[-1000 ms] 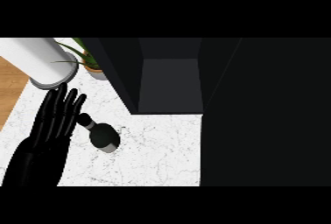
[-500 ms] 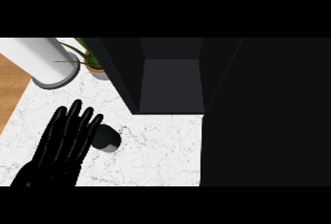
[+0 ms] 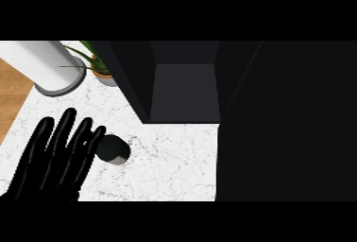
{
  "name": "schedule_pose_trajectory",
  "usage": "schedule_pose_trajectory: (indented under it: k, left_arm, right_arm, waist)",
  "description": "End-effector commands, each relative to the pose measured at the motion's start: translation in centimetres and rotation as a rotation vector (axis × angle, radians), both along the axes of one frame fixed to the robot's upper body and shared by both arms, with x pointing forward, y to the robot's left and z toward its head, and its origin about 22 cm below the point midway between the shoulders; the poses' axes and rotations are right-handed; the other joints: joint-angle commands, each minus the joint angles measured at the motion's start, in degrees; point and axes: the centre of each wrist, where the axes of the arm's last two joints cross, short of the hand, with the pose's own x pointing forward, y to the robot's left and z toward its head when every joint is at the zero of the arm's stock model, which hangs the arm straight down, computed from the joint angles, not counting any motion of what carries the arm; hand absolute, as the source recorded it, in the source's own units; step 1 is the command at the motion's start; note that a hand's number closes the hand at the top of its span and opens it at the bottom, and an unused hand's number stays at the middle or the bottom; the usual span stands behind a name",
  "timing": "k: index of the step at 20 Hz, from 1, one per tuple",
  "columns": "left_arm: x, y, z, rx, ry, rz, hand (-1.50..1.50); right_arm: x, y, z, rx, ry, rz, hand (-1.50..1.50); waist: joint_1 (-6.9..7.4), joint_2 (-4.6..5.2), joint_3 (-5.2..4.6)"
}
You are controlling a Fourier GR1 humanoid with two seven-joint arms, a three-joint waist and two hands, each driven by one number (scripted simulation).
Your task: Pick up the wine, place it into the cabinet and close the cabinet
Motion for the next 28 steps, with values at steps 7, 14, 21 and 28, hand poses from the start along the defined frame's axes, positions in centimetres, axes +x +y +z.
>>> schedule_pose_trajectory:
  k: [7, 14, 21, 28]
  left_arm:
    - [-1.5, 1.7, 2.2, -0.013, 0.046, 0.063, -1.5]
    - [-0.3, 2.5, 1.8, 0.009, 0.029, 0.132, -1.5]
    - [-0.3, 6.4, 1.9, 0.024, 0.045, 0.199, -1.5]
    - [-0.2, 7.6, 0.6, 0.032, 0.097, 0.224, -1.5]
  right_arm:
    - [-2.2, 0.4, 2.4, 0.007, -0.023, 0.006, -1.5]
    - [-2.0, 0.8, 2.6, 0.011, -0.033, -0.018, -1.5]
    - [-1.7, 1.1, 3.1, 0.021, -0.04, -0.006, -1.5]
    - [-3.1, 0.0, 4.5, 0.015, -0.042, -0.03, -1.5]
  waist:
    - [-0.03, -0.03, -0.01]
    - [-0.03, 0.0, -0.02]
    - [0.14, -0.01, -0.08]
    - [0.05, -0.17, -0.08]
